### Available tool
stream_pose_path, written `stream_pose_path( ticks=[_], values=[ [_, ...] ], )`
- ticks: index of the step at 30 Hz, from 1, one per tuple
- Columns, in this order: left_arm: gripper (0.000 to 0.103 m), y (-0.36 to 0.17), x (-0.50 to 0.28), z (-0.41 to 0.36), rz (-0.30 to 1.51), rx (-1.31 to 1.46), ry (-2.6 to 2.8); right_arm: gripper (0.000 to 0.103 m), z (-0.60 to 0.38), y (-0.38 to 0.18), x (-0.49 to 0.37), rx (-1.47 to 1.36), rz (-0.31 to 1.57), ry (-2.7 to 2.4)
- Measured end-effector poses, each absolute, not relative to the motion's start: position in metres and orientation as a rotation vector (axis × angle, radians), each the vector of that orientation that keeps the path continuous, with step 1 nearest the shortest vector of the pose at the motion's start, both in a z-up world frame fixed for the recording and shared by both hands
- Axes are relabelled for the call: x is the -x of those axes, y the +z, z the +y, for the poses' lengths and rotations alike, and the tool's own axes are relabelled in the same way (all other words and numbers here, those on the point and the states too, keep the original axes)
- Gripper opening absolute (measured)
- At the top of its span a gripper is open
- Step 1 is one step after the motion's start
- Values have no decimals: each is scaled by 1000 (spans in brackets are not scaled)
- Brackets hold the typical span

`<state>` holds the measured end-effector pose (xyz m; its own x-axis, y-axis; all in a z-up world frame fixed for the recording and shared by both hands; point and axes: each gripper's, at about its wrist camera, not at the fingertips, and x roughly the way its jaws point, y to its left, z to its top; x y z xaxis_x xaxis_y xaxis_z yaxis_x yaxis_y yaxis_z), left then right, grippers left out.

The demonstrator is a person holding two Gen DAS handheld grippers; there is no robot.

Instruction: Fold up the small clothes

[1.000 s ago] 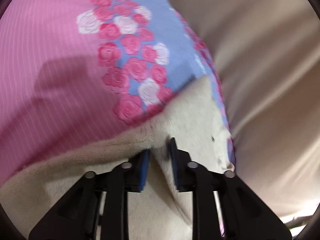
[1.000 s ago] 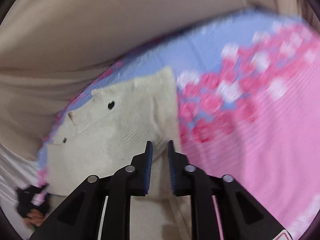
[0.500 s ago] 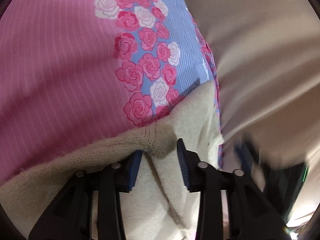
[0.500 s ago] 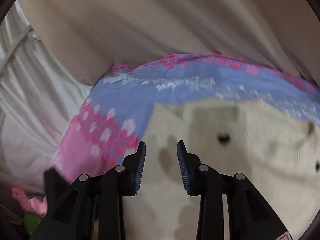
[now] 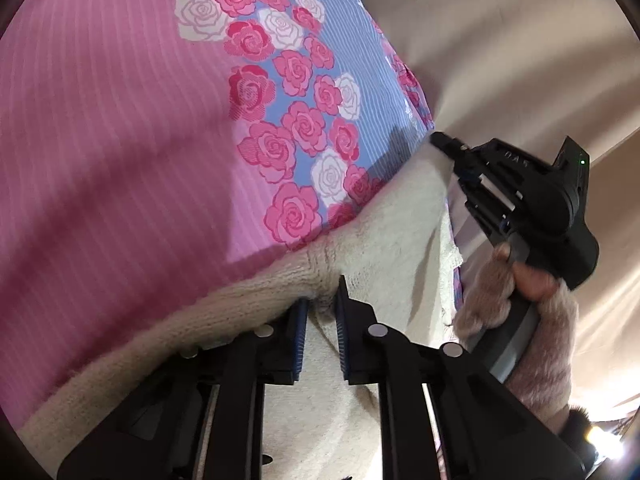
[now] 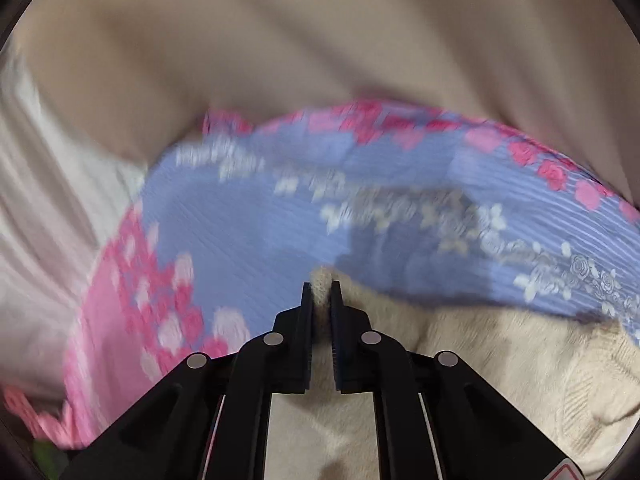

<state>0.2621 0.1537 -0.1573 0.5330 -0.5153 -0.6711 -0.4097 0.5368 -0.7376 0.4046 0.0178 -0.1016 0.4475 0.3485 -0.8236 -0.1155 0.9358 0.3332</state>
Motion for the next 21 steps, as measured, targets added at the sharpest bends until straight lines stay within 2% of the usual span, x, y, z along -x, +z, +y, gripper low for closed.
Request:
stream_pose_path(
  ticks=[3,5,8,10,13,16,18,19,21],
  values=[
    [13,-153,-248,155,1043,1006,-69,7,26,-134,-414,-224,1151,278],
    [13,-151,-248,151,1043,981,-63,7,23,-129,-412,-255,1115,265],
    [14,-147,-247,153,1048,971,-71,10,-1,-90,-381,-376,984,280],
    [16,-138,-241,155,1038,945,-82,11,-24,-59,-329,-365,886,282],
    [17,-116,-231,151,1002,856,-107,11,-76,-46,-235,-353,828,185],
    [17,-120,-233,149,1035,774,-49,10,-145,-67,-145,-340,855,-54],
    [17,-132,-233,154,1052,815,-31,8,-197,-92,-102,-348,911,-235],
    [17,-131,-234,155,1046,817,-27,2,-220,-103,-86,-343,933,-319],
    [17,-130,-238,152,1039,781,-11,0,-263,-121,-56,-442,882,-308]
  ],
)
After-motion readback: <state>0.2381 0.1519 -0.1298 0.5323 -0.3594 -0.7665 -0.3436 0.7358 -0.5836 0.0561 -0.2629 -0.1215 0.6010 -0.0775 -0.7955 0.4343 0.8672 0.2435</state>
